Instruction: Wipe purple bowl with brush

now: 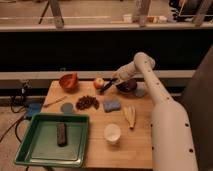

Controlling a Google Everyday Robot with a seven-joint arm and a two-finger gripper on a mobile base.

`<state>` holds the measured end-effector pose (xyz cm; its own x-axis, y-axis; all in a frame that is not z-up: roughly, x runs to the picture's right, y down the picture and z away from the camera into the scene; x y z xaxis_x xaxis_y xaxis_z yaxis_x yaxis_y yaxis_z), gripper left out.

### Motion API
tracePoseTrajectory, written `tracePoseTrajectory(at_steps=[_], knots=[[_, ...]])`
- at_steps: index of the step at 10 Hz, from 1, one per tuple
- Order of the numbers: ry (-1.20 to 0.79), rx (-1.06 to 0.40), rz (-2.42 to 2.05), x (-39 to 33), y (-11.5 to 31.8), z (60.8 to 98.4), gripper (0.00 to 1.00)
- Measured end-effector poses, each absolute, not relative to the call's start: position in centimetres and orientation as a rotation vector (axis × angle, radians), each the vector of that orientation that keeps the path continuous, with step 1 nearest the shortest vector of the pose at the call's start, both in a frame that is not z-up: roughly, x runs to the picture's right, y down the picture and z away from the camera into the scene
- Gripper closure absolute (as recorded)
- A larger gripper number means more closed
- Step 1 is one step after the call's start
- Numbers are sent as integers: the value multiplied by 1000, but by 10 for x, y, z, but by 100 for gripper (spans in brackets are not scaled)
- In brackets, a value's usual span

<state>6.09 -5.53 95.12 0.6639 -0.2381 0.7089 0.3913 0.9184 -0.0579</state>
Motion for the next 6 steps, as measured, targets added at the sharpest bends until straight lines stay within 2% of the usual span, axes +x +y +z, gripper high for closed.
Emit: tracePoseTrajectory(at_steps=[6], knots=[[-839, -235, -358, 53, -29, 925, 100]])
